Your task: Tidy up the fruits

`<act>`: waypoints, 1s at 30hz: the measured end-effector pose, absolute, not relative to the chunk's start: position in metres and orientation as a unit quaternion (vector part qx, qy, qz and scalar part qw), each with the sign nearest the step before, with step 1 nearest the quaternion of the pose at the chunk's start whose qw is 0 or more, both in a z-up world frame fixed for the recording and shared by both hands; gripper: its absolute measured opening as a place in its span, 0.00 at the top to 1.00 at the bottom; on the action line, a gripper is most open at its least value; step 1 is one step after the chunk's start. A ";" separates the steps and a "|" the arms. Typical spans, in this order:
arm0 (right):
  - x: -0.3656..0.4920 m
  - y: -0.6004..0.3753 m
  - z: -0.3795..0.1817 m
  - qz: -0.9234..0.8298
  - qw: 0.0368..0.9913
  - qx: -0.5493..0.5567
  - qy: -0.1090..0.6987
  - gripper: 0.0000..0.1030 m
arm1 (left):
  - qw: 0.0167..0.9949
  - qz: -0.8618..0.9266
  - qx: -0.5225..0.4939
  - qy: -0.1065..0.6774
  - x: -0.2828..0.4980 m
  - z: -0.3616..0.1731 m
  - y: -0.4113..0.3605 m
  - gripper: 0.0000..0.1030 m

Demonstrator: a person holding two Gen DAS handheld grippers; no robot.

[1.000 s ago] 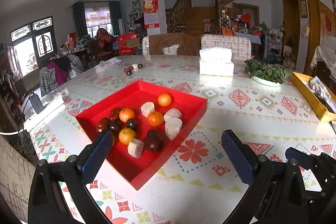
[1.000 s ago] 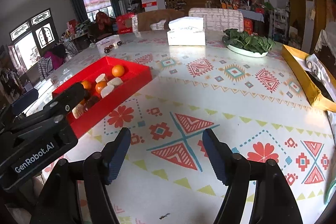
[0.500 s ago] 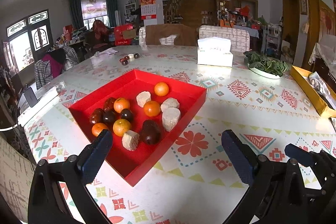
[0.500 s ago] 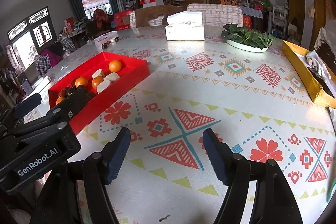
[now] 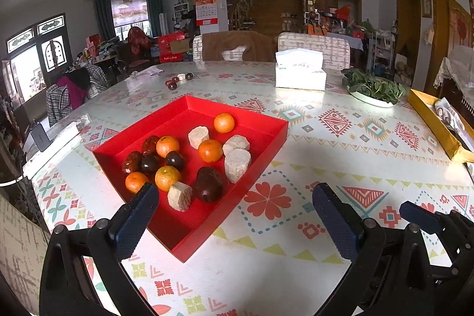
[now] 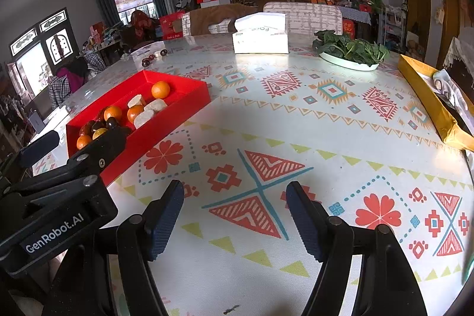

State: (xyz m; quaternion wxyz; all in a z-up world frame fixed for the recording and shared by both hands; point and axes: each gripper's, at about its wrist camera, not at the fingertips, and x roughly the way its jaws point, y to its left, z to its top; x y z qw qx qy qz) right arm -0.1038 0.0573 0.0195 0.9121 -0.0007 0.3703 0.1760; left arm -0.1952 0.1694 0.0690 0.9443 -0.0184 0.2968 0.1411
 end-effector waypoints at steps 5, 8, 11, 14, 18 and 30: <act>-0.104 0.058 0.019 0.176 0.912 -0.002 0.370 0.26 | 0.945 0.140 -0.019 0.296 -0.195 0.068 0.169 0.00; -0.105 0.058 0.019 0.176 0.912 -0.003 0.370 0.26 | 0.945 0.141 -0.018 0.296 -0.195 0.069 0.169 0.00; -0.105 0.059 0.020 0.176 0.913 -0.005 0.369 0.25 | 0.945 0.141 -0.019 0.296 -0.195 0.069 0.169 0.00; -0.106 0.060 0.021 0.174 0.914 -0.007 0.366 0.25 | 0.945 0.141 -0.020 0.294 -0.195 0.068 0.168 0.00; -0.109 0.062 0.022 0.173 0.916 -0.012 0.362 0.25 | 0.948 0.149 -0.022 0.279 -0.201 0.072 0.170 0.00; -0.122 0.067 0.030 0.173 0.922 -0.028 0.345 0.24 | 0.960 0.193 -0.033 0.200 -0.234 0.098 0.184 0.00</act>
